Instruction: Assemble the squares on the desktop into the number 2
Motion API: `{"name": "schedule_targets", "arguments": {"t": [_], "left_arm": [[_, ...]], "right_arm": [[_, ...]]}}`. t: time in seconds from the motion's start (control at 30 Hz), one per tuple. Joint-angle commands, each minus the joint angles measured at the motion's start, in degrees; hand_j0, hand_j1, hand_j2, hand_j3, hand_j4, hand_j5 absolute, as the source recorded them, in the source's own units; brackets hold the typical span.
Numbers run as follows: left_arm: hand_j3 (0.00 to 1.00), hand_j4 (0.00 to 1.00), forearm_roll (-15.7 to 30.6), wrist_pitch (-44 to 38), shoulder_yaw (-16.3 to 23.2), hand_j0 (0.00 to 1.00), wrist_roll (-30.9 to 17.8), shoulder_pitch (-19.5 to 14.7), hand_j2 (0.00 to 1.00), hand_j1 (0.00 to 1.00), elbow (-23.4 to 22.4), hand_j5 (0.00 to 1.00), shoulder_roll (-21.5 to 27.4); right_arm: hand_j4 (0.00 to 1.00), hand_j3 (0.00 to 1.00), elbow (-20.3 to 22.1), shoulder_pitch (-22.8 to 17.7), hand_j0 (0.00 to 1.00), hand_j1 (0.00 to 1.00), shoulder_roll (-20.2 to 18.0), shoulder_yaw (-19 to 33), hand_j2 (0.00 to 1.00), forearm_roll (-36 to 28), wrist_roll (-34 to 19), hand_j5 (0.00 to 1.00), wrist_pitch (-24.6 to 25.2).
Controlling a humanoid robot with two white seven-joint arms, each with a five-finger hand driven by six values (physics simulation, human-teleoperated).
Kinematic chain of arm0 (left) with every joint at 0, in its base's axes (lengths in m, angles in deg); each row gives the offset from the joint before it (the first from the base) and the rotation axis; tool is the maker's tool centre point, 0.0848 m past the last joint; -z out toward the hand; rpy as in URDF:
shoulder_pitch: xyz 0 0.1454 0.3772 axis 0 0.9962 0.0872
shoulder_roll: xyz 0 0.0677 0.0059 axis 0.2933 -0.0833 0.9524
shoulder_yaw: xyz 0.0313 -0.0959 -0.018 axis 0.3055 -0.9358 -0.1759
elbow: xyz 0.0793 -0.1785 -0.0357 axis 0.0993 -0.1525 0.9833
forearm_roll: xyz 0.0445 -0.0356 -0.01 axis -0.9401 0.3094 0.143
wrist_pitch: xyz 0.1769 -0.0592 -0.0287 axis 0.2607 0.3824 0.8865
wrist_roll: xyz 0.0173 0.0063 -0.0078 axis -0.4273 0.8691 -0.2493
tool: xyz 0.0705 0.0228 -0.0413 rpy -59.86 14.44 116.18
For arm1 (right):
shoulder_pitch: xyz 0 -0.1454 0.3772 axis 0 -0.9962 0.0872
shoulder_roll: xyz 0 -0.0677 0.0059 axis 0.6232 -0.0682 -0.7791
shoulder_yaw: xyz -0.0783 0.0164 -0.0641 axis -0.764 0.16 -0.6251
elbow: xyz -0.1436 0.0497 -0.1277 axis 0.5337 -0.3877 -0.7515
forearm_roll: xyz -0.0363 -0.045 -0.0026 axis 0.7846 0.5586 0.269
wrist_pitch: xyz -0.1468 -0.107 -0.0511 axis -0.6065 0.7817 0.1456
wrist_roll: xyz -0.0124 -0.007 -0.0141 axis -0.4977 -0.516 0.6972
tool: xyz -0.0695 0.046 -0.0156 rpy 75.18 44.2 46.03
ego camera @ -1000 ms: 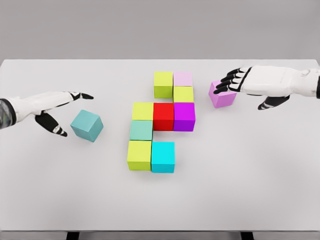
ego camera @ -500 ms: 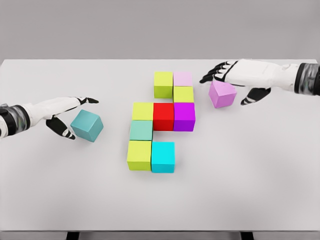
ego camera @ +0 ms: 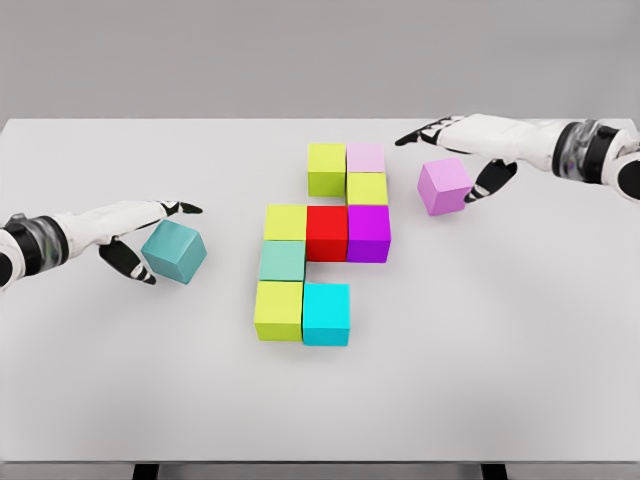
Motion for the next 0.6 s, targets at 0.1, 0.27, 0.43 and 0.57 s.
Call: {"name": "schedule_targets", "arguments": {"t": [0.1, 0.27, 0.43, 0.57], "left_arm": [[0.77, 0.77, 0.1, 0.2, 0.4, 0.77, 0.1, 0.0, 0.77, 0.77, -1.8, 0.77, -1.1], [0.66, 0.66, 0.2, 0.2, 1.0, 0.66, 0.1, 0.1, 0.66, 0.66, -2.0, 0.66, -1.1], [0.57, 0.57, 0.5, 0.3, 1.2, 0.57, 0.1, 0.1, 0.57, 0.57, -2.0, 0.57, -1.1], [0.52, 0.52, 2.0, 0.5, 1.2, 0.52, 0.1, 0.0, 0.52, 0.52, -2.1, 0.52, -1.8]], "right_arm": [[1.0, 1.0, -1.5, 0.3, 1.0, 1.0, 1.0, -0.3, 1.0, -0.1, 0.0, 1.0, 1.0], [1.0, 1.0, -3.3, 0.9, 1.0, 1.0, 2.4, -2.1, 1.0, 0.0, 0.0, 1.0, 1.6], [1.0, 1.0, -5.6, 1.6, 1.0, 1.0, 3.6, -3.5, 1.0, 1.7, 0.0, 1.0, 1.7], [1.0, 1.0, -8.0, 2.5, 1.0, 1.0, 4.5, -4.9, 1.0, 1.8, 0.0, 1.0, 1.8]]}}
